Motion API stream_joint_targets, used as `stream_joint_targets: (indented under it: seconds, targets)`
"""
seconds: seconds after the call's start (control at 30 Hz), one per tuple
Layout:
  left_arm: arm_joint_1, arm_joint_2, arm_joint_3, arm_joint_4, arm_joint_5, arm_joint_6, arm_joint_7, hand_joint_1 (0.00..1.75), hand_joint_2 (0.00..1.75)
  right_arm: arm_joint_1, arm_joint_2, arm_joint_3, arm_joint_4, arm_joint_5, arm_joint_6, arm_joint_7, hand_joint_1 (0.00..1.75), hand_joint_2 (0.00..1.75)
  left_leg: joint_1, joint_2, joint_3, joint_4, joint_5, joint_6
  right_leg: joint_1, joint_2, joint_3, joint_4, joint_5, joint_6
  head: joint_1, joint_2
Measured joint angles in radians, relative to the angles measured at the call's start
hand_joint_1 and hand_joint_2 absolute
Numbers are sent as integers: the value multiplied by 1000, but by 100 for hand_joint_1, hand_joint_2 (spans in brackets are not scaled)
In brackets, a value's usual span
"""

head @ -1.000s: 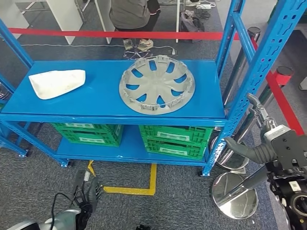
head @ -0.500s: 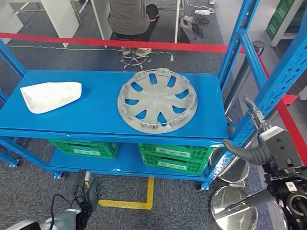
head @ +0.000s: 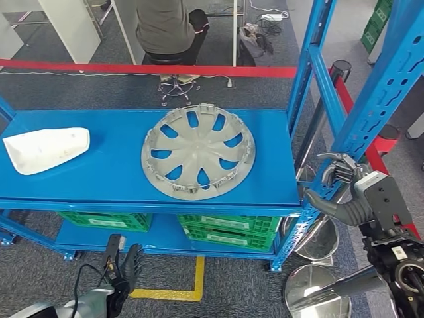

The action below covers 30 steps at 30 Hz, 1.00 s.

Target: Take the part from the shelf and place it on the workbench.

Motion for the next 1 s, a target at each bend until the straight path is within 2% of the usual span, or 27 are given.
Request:
stream_joint_targets:
  seconds: [0.03, 0.07, 0.13, 0.17, 0.2, 0.23, 0.27, 0.37, 0.4, 0.43, 0.57, 0.8, 1.0]
  targets:
    - [1, 0, 0, 0, -1, 1, 0, 0, 0, 1, 0, 1, 2, -7, 2, 0, 0, 0, 1, 0, -17, 3, 9, 0, 0, 1, 2, 0, -2, 0, -2, 0]
    - [2, 0, 0, 0, -2, 1, 0, 0, 0, 1, 0, 2, 4, -15, 3, -1, 0, 0, 1, 0, -12, -32, 38, 1, 0, 3, 5, 0, -4, 1, -5, 0]
    - [0, 0, 0, 0, -4, 1, 0, 0, 0, 3, 0, 3, 7, -28, 5, -4, 0, 0, 3, 1, 39, -177, 119, 5, 1, 6, 12, 1, -6, 6, -10, 0]
    - [-1, 0, 0, 0, -4, 1, 0, 0, 0, 3, 0, 3, 8, -34, 5, -7, 0, 0, 2, 2, 61, -237, 138, 9, 2, 8, 13, 1, -7, 10, -11, 0]
    - [-3, 0, 0, 0, -5, 1, 0, 0, 0, 3, 0, 3, 10, -40, 4, -11, 0, 0, 0, 2, 74, -274, 145, 15, 2, 9, 13, 0, -7, 16, -11, 0]
    - [-3, -1, 0, 0, -5, 1, 0, 0, 0, 4, 0, 2, 12, -46, 3, -17, 0, 0, -2, 3, 77, -288, 145, 22, 3, 11, 12, 1, -9, 24, -10, 0]
    - [-4, -1, 0, 0, -6, 1, 0, 0, 0, 5, 0, 1, 14, -50, 1, -25, 0, 0, -4, 2, 76, -288, 151, 22, 4, 11, 11, 2, -16, 24, -7, 0]
    - [-5, -1, 0, 0, -7, 1, 0, 0, 0, 7, 2, 1, 21, -60, -6, -52, 0, 0, -4, -1, 78, -293, 187, 19, 7, 9, 10, 4, -37, 6, 1, 0]
    - [-6, -1, 0, 0, -7, 1, 0, 0, 0, 7, 3, 0, 24, -67, -4, -61, 0, 0, -5, -2, 79, -293, 186, 24, 6, 9, 12, 2, -32, 3, 5, 0]
    - [-7, -1, 0, 0, -7, 1, 0, 0, 0, 6, 3, -1, 27, -78, 3, -70, 0, 0, -6, -3, 78, -293, 188, 29, 6, 9, 14, -2, -24, 4, 6, 0]
    - [-7, -2, 0, 0, -8, 0, 1, 0, 0, 5, 4, -4, 38, -119, 49, -100, 0, 0, -7, -5, 77, -292, 188, 33, 5, 8, 19, -11, -4, 22, 9, 0]
    - [-8, -1, 0, 0, -12, 0, 2, 0, 0, -6, 14, 3, 57, -134, 93, -117, 0, 0, -7, -5, 77, -292, 183, 37, 3, 8, 19, -12, -8, 34, 8, 0]
    - [-9, -1, 0, 0, -14, -1, 7, 0, 0, -26, 28, 11, 87, -142, 121, -125, 0, 0, -6, -5, 78, -296, 181, 36, 4, 9, 17, -12, -10, 34, 8, 0]
